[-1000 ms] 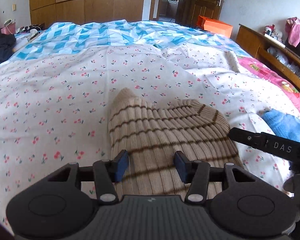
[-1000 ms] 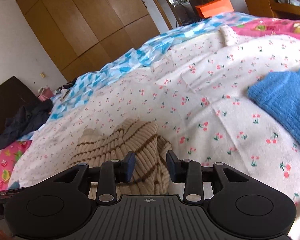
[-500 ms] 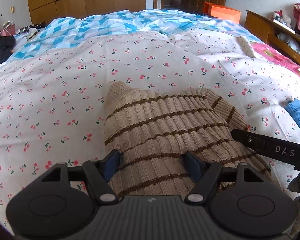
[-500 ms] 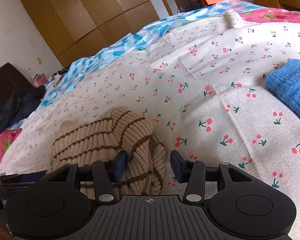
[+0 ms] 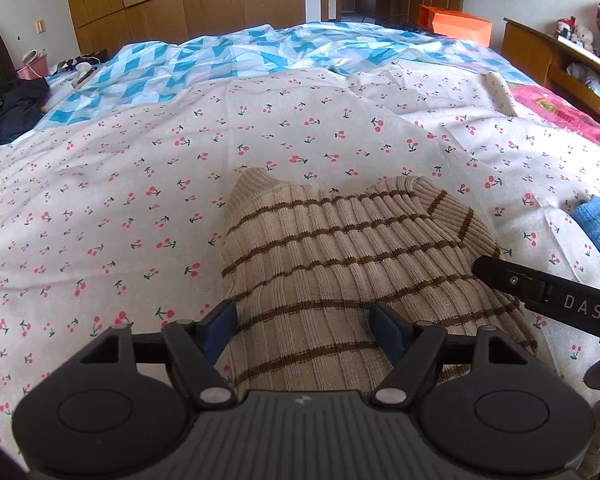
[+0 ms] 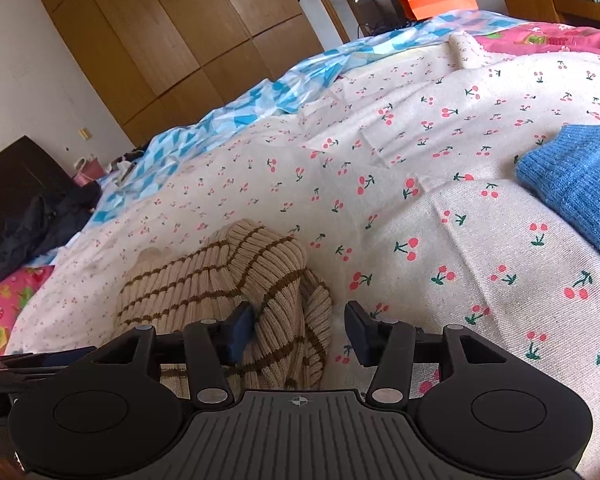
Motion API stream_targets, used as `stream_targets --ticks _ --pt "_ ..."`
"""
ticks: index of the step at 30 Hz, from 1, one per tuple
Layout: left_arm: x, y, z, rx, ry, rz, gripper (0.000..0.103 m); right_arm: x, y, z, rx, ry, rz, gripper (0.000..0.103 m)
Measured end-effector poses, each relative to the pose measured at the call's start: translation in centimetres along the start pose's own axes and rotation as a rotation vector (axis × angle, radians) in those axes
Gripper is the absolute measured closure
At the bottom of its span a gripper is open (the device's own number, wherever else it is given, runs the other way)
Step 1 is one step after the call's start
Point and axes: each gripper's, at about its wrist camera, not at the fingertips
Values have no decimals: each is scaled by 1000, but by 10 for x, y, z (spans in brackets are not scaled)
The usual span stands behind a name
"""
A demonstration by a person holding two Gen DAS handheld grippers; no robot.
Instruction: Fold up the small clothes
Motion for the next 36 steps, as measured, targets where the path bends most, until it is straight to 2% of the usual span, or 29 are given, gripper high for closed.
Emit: stream_targets --ticks 24,30,36 --pt "5 38 16 -1 -56 -5 24 -12 23 4 2 62 19 52" --pt "5 39 25 -27 -57 6 24 -15 28 8 -45 16 -4 48" --pt "4 39 34 -44 -49 16 24 -19 36 16 -49 68 33 47"
Point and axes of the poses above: each gripper's, at about its wrist camera, not at the fingertips, and y roughly against the way its jaws point, x to its right, z to its underside, and after that the axes turned 10 degrees about x, right-handed
